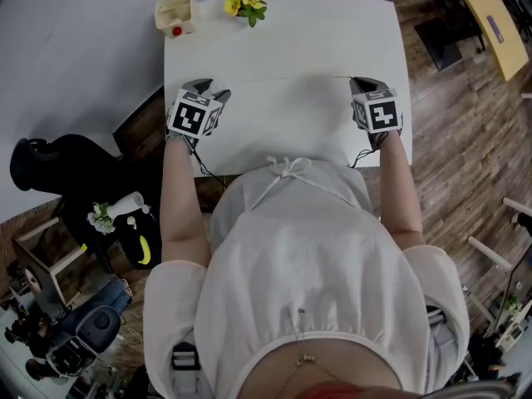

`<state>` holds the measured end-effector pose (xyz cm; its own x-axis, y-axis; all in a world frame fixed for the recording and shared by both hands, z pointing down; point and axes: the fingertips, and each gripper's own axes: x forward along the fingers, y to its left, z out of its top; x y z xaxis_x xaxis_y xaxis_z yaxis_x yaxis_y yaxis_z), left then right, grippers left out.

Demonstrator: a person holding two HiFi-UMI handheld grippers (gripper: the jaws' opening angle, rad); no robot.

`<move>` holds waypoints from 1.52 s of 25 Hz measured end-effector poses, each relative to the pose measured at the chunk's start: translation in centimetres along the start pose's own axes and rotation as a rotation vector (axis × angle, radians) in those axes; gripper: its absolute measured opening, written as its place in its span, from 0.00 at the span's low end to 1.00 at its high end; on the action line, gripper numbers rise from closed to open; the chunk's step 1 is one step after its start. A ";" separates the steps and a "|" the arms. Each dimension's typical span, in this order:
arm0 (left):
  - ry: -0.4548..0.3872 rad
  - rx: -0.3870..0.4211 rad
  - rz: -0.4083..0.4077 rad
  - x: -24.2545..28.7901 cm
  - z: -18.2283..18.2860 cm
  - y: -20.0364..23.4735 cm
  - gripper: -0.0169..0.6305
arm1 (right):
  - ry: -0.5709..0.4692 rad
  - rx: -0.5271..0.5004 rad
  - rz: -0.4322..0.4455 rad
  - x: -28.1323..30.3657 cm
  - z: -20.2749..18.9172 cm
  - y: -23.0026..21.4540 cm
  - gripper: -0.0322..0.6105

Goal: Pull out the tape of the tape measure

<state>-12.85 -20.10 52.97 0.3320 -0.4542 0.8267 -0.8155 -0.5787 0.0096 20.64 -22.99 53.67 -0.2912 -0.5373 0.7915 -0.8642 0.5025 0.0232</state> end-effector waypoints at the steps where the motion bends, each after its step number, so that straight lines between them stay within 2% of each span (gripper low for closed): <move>1: 0.003 0.000 -0.003 0.0 -0.1 0.0 0.38 | 0.000 -0.005 0.000 0.0 0.0 0.0 0.07; 3: 0.021 0.011 0.010 0.2 -0.3 0.2 0.38 | 0.010 0.000 -0.005 0.1 -0.2 -0.3 0.07; 6: 0.056 0.021 0.060 0.3 -0.9 1.5 0.38 | 0.037 0.011 -0.058 0.2 -0.9 -2.0 0.07; 11: 0.013 -0.047 0.050 -0.2 -0.7 2.2 0.38 | 0.026 0.081 -0.087 -0.5 -1.1 -4.0 0.07; 16: 0.026 -0.022 0.064 0.4 -0.4 2.0 0.38 | 0.033 0.105 -0.094 -0.2 -1.4 -4.3 0.07; 25: 0.072 0.027 -0.005 3.0 -0.6 -0.3 0.38 | 0.065 0.046 -0.056 1.4 -1.9 -2.2 0.07; 38: 0.144 -0.008 -0.051 6.3 -2.8 0.2 0.38 | 0.163 0.052 -0.015 5.1 -3.9 -1.2 0.07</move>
<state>-12.25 -21.18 59.71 0.3023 -0.3221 0.8971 -0.8032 -0.5929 0.0578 21.82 -23.64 60.06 -0.2109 -0.4255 0.8800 -0.8895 0.4569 0.0078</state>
